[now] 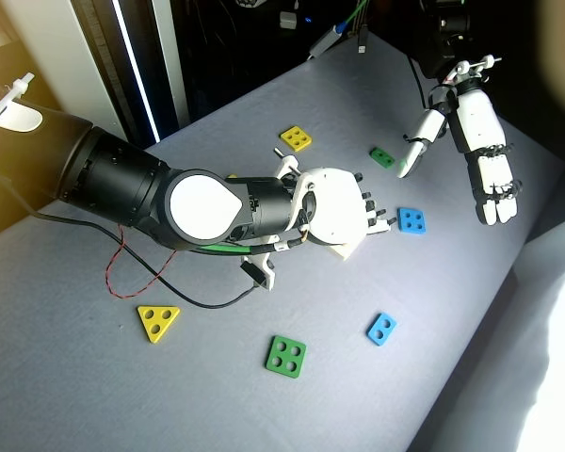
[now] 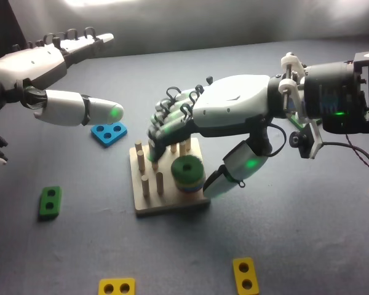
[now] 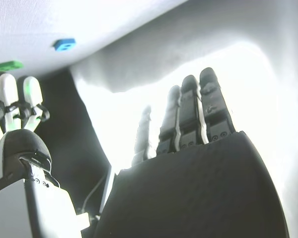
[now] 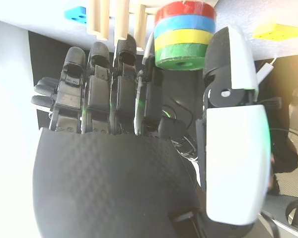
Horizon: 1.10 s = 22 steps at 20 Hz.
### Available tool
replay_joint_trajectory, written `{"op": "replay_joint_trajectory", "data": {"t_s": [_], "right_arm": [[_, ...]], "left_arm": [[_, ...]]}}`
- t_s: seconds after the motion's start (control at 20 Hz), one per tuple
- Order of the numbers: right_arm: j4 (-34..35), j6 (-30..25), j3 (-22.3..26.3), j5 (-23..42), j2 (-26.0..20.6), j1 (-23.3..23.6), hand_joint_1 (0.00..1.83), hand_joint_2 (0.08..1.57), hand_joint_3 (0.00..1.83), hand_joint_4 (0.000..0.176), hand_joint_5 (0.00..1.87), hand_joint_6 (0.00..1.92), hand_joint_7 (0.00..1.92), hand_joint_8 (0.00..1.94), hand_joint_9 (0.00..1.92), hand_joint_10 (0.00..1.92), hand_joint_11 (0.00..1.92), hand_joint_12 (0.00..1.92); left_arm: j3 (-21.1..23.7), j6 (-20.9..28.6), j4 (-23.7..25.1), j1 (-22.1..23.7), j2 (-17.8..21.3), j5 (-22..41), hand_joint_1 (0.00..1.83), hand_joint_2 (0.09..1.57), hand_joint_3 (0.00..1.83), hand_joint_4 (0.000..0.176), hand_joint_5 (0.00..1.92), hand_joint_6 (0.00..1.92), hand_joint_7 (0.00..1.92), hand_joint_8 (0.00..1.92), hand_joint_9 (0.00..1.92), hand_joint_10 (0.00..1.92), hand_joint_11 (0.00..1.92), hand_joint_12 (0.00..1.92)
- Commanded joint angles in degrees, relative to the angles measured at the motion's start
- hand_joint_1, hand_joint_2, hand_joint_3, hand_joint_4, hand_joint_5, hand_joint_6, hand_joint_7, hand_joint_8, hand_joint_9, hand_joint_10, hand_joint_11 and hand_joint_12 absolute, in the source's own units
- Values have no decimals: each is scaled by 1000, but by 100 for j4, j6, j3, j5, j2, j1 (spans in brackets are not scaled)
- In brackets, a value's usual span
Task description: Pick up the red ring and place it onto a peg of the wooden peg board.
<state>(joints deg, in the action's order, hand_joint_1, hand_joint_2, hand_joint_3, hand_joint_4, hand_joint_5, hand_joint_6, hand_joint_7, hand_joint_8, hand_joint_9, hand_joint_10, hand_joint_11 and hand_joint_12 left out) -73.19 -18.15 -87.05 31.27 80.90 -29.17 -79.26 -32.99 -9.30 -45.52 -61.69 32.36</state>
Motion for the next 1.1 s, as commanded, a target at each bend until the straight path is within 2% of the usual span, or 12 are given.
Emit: {"op": "replay_joint_trajectory", "data": {"t_s": [0.0,0.15,0.25,0.3,0.45,0.55,0.75,0.85,0.9,0.95,1.0,1.05], "right_arm": [[241,-50,10,299,18,54,749,872,0,104,46,59,24,0,6,0,0,138],[158,-67,31,299,12,58,742,799,0,70,0,0,0,0,0,0,0,0],[157,-67,70,327,-37,57,735,786,0,109,0,0,0,0,0,0,0,0],[164,-65,116,331,-101,57,709,728,59,108,0,0,0,0,0,0,0,205],[671,256,306,350,-448,-41,761,796,26,98,0,0,0,0,0,0,0,31],[1005,469,359,354,-609,-99,777,827,34,129,0,0,0,0,0,0,0,0],[2203,1266,568,439,-1055,-267,836,823,29,132,0,0,0,0,0,0,0,0],[2941,1714,698,605,-1285,-371,734,825,23,97,0,0,0,0,0,0,0,0],[3302,1982,773,710,-1406,-432,721,840,28,142,0,0,0,0,0,0,0,0],[4150,2517,941,1031,-1660,-571,712,851,32,118,0,0,0,0,0,0,0,0],[4440,2687,1018,1180,-1776,-637,720,856,33,132,0,0,0,0,0,0,0,0],[4972,3004,1154,1495,-1972,-747,680,895,50,82,0,0,0,0,0,0,0,0]], "left_arm": [[-33,15,-54,54,5,650,373,952,0,176,0,0,0,0,0,0,0,0],[-26,11,-96,6,30,667,376,945,0,175,0,0,0,0,0,0,0,0],[-3,11,-136,-43,61,709,368,951,0,173,0,0,0,0,0,0,0,0],[9,11,-151,-59,79,728,370,947,0,175,0,0,0,0,0,0,0,0],[47,11,-227,-113,128,812,371,950,0,175,0,0,0,0,0,0,0,0],[61,11,-274,-154,143,860,377,962,5,176,0,0,0,0,0,0,0,0],[149,11,-361,-233,218,1036,406,954,1,176,0,0,0,0,0,0,0,0],[249,11,-409,-285,302,1214,417,961,3,176,0,0,0,0,0,0,0,0],[303,11,-432,-310,348,1313,426,953,0,176,0,0,0,0,0,0,0,0],[441,11,-467,-364,474,1559,496,958,0,169,2,1,0,0,0,0,0,0],[523,11,-471,-381,540,1678,497,964,3,166,11,4,0,0,0,0,0,0],[673,11,-471,-416,674,1928,459,964,3,160,1,0,0,0,0,0,0,0]]}}
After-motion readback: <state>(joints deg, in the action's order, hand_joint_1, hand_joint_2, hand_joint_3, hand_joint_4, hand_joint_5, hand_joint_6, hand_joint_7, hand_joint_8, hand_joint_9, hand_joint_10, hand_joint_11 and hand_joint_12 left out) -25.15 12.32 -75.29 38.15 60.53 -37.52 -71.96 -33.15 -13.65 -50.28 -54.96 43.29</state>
